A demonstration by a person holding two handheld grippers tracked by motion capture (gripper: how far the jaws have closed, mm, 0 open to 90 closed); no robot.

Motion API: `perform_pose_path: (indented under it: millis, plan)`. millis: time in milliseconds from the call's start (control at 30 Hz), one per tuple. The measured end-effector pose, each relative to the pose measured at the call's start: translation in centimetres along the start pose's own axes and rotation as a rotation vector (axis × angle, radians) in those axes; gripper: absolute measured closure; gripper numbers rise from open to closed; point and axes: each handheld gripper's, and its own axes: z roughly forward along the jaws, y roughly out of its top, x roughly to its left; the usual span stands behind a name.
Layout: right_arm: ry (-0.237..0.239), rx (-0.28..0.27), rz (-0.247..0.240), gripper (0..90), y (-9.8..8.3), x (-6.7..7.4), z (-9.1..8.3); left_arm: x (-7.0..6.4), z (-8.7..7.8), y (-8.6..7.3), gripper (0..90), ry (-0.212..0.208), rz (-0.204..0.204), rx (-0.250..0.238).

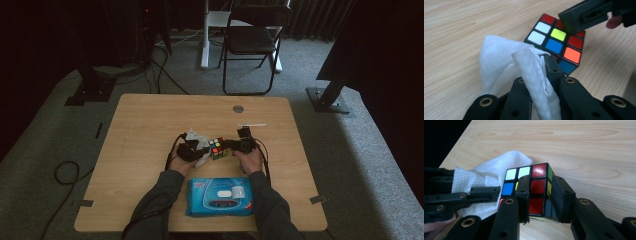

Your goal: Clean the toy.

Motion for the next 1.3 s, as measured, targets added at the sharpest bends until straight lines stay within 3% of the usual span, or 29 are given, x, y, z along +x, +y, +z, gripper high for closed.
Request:
perform_pose_path:
  millis: [100,267,367,633,667,700,733,767,867,933,1067,1133,1300]
  plan:
    - [0.017,0.016,-0.021,68.1,0.0,0.1,0.0,0.3,-0.1,-0.2,85.0,0.006,-0.006,0.001]
    - [0.000,-0.017,-0.030,67.2,-0.2,-0.1,-0.4,0.2,0.0,-0.1,85.0,0.007,-0.007,0.002]
    - [-0.020,-0.029,-0.049,71.4,-0.3,0.0,-0.7,0.2,0.1,0.0,85.0,0.007,-0.004,0.003]
    - [-0.018,-0.032,-0.051,84.1,0.0,-0.1,-0.7,0.1,0.2,0.1,85.0,0.007,-0.006,0.002]
    - [-0.026,-0.039,-0.047,88.5,0.0,-0.2,-0.8,0.1,0.2,0.1,85.0,0.009,-0.003,0.001]
    - [-0.097,-0.012,-0.066,88.8,0.0,-0.2,-0.7,0.1,0.1,0.2,85.0,0.006,-0.003,0.001]
    - [-0.119,0.024,-0.082,88.8,-0.3,-0.4,-0.3,0.1,0.2,0.2,85.0,0.006,-0.002,0.001]
    - [-0.078,0.038,-0.056,88.5,-0.7,-0.9,0.1,0.1,0.1,0.2,85.0,0.006,-0.002,-0.001]
    - [-0.083,-0.006,-0.020,81.3,-1.5,-1.2,-0.1,0.2,0.2,0.2,85.0,0.009,-0.005,-0.001]
    - [-0.112,-0.029,-0.056,73.7,-1.2,-0.8,-0.5,0.2,0.1,0.2,85.0,0.007,-0.008,-0.006]
    - [-0.077,-0.073,-0.087,70.1,-0.4,0.1,-1.3,0.1,0.1,0.4,85.0,0.008,-0.005,-0.003]
    - [-0.062,-0.059,-0.108,69.0,-0.3,0.5,-1.2,0.0,0.0,0.4,85.0,0.009,-0.004,-0.003]
    - [-0.023,-0.027,-0.102,69.7,-0.6,0.6,-0.5,0.1,0.0,0.4,85.0,0.008,-0.001,-0.005]
